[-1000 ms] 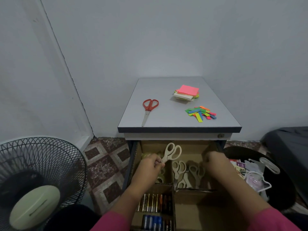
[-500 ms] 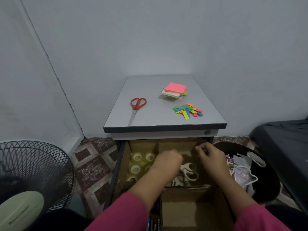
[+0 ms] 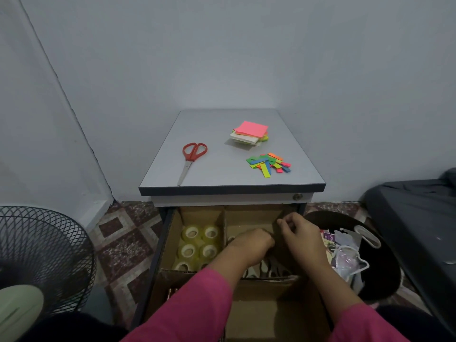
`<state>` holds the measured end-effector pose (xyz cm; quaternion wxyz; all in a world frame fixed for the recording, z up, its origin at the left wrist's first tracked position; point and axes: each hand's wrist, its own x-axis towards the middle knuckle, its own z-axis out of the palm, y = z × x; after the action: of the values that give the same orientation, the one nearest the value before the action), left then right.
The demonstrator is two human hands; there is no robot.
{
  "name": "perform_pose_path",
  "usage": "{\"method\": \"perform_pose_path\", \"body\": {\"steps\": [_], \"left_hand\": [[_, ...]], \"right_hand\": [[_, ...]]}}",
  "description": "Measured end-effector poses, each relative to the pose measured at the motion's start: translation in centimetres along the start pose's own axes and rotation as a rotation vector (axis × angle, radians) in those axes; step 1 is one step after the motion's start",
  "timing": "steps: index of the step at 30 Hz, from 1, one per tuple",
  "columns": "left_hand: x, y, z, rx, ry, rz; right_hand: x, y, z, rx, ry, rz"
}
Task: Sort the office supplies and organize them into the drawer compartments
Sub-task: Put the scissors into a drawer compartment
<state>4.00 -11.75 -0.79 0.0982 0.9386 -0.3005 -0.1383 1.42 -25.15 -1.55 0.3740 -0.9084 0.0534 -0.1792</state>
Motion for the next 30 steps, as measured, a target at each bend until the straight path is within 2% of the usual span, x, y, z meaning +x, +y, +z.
{"method": "perform_pose_path", "body": {"steps": [3,6,10,13,16,30], "left_hand": [[-0.7,-1.6,-0.9,0.028,0.145,-0.01],[-1.6,-4.0,-1.3,0.064,0.4,-0.064],[-4.2,-6.5,0.2,-0.036,0.665,-0.134],[-4.8,-6.8,1.1,-0.163,0.703,-0.184],[-4.5,-6.6,1.2,-0.151,0.714,-0.155],[-4.7,-6.7,1.3,-0.14,0.719,-0.156]], "right_hand": [[-0.2,-0.1,0.0,-0.083,-0.046,-0.049],[-0.5,-0.5,0.4,-0.353,-0.164,-0.206],[-0.2,-1.2,1.0,-0.717,-0.403,-0.384],[0.0,-1.0,1.6,-0.891,-0.48,-0.44],[0.0,-0.7,2.1,-0.996,-0.508,-0.46],[-0.5,-1.2,1.9,-0.965,-0.497,-0.415]]}}
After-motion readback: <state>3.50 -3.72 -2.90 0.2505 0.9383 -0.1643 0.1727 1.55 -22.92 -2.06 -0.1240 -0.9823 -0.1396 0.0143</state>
